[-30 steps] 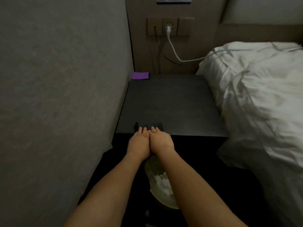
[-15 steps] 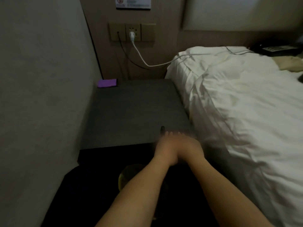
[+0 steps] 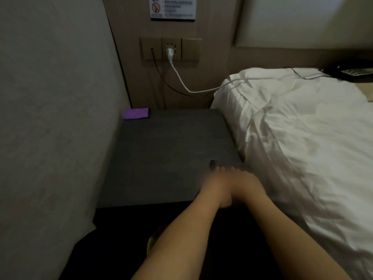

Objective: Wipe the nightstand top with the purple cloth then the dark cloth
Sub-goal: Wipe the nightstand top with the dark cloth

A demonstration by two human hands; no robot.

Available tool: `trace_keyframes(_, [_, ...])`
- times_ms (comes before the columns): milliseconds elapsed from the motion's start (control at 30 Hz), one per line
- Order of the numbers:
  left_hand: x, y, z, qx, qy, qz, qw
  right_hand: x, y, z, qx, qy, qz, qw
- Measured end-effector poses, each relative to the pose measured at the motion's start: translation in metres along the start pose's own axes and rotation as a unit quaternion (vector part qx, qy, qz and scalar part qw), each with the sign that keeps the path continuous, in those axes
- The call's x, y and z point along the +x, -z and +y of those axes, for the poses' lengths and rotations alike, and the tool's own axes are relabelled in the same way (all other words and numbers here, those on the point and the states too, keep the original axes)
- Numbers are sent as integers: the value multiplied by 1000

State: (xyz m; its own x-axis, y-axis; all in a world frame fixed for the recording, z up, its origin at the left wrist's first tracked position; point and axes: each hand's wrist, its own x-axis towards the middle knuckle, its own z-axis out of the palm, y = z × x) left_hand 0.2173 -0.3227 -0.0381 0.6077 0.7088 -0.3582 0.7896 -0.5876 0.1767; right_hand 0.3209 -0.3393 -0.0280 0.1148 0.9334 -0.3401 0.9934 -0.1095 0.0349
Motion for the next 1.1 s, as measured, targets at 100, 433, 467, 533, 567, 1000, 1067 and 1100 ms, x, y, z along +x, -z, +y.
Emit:
trace_keyframes(100, [15, 9, -14, -8, -1, -1, 1000, 22, 10, -5, -19, -3, -8, 1000])
trace_keyframes(433, [72, 37, -75, -15, 21, 31, 999, 108, 37, -29, -39, 11, 5, 999])
trace_keyframes(467, [77, 40, -83, -16, 24, 32, 999, 118, 39, -33, -41, 11, 6, 999])
trace_keyframes(533, [87, 47, -100, -19, 31, 32, 999, 138, 45, -43, -49, 15, 9, 999])
trace_keyframes(567, [91, 51, -109, -21, 35, 32, 999, 147, 49, -48, -52, 18, 9, 998])
trace_keyframes(1000, [90, 82, -249, -23, 104, 49, 993, 234, 82, -169, -13, 68, 26, 997])
trace_keyframes(1067, [75, 82, -272, 3, 122, 42, 992, 239, 81, -197, 2, 88, 30, 996])
trace_keyframes(1100, [66, 81, -283, 16, 132, 40, 990, 239, 81, -212, 8, 98, 34, 995])
